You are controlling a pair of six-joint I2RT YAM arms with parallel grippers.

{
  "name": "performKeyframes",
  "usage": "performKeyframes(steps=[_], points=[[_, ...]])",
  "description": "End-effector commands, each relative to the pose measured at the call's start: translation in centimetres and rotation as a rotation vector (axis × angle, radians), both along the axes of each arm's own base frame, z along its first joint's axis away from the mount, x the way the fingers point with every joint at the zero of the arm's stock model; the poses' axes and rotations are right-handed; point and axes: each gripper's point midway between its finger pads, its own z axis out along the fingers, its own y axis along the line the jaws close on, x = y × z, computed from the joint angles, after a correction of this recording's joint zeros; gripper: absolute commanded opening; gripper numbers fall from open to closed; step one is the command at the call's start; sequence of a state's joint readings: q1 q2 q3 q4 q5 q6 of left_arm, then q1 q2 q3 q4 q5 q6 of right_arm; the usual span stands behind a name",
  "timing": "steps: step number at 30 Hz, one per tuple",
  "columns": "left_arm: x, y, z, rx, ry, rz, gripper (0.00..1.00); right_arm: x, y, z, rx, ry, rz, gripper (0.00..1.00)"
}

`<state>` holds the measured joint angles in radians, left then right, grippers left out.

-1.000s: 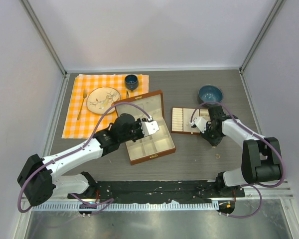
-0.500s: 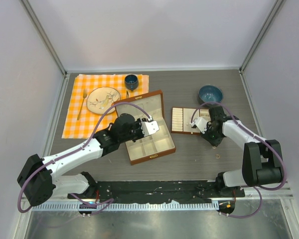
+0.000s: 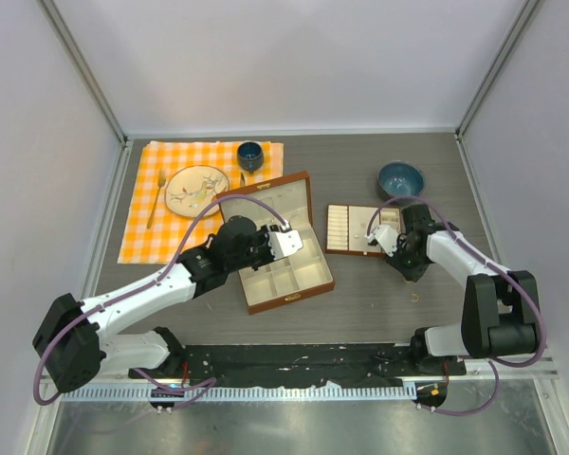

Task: Organize the mixed jewelry
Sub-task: Pick up the jewelry from the center of the board.

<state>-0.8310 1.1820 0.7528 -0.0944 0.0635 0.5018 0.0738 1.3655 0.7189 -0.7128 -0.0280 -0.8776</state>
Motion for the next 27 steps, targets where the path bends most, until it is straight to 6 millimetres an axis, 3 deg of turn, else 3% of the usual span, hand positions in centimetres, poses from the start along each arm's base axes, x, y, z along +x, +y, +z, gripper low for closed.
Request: performKeyframes(steps=[1, 14, 23, 26, 27], points=[[0.2, -0.3, 1.5, -0.044, -0.037, -0.004, 0.34, 0.4, 0.2, 0.1, 0.021, -0.007, 0.008, 0.25], [0.2, -0.1, 1.2, -0.036, -0.037, 0.000, 0.34, 2.2, 0.5, -0.4, 0.033, -0.018, 0.023, 0.25], [0.3, -0.4, 1.0, -0.032, -0.032, -0.004, 0.34, 2.1, 1.0, -0.9, 0.055, 0.003, 0.040, 0.26], [0.3, -0.4, 0.9, -0.031, -0.031, -0.004, 0.34, 1.7, 1.0, -1.6, 0.061, 0.024, 0.031, 0.19], [0.4, -0.4, 0.9, -0.030, -0.032, -0.004, 0.34, 1.6, 1.1, -1.8, 0.062, 0.027, 0.027, 0.12]])
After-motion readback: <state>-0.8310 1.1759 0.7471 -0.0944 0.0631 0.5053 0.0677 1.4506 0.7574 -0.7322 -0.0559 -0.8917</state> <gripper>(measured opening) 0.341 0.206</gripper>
